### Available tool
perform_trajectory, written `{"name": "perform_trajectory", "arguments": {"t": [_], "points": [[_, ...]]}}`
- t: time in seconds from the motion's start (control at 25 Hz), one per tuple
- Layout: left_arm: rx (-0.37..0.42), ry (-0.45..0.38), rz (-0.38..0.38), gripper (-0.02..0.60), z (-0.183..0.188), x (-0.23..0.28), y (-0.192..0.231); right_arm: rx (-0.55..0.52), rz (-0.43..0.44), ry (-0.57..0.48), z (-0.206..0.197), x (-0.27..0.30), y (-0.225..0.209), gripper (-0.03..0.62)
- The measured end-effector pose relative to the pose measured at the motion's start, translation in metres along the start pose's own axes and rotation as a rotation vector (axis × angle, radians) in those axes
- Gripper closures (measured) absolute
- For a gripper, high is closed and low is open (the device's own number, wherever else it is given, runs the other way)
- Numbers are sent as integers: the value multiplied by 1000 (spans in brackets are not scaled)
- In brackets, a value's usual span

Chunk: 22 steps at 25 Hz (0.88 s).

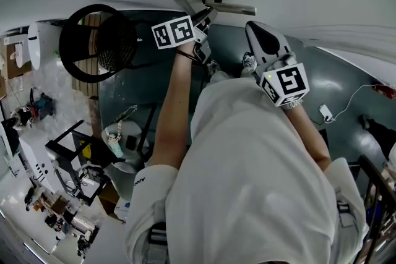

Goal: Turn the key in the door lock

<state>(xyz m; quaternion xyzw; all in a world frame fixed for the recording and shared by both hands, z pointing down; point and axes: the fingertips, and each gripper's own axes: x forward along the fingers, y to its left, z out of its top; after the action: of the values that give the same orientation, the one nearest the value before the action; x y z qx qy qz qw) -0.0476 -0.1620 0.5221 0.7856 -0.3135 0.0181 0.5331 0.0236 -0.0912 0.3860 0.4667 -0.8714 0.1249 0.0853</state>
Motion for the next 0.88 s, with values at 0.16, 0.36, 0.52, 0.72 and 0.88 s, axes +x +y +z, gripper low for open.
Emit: {"name": "perform_trajectory", "arguments": {"t": [0.16,0.36,0.52,0.72,0.88], "points": [[-139,-13,-157,551,2,0,-5,5,-34,3,0,4,4,602],[-330,-52,-360,551,4,-1,-6,9,-59,9,-4,7,9,602],[-458,-86,-483,551,6,0,-13,10,-80,16,-7,8,7,602],[-613,-123,-611,551,7,0,-10,14,-104,27,-13,8,3,602],[-743,-171,-711,551,8,0,-7,7,-110,34,-14,8,0,602]]}}
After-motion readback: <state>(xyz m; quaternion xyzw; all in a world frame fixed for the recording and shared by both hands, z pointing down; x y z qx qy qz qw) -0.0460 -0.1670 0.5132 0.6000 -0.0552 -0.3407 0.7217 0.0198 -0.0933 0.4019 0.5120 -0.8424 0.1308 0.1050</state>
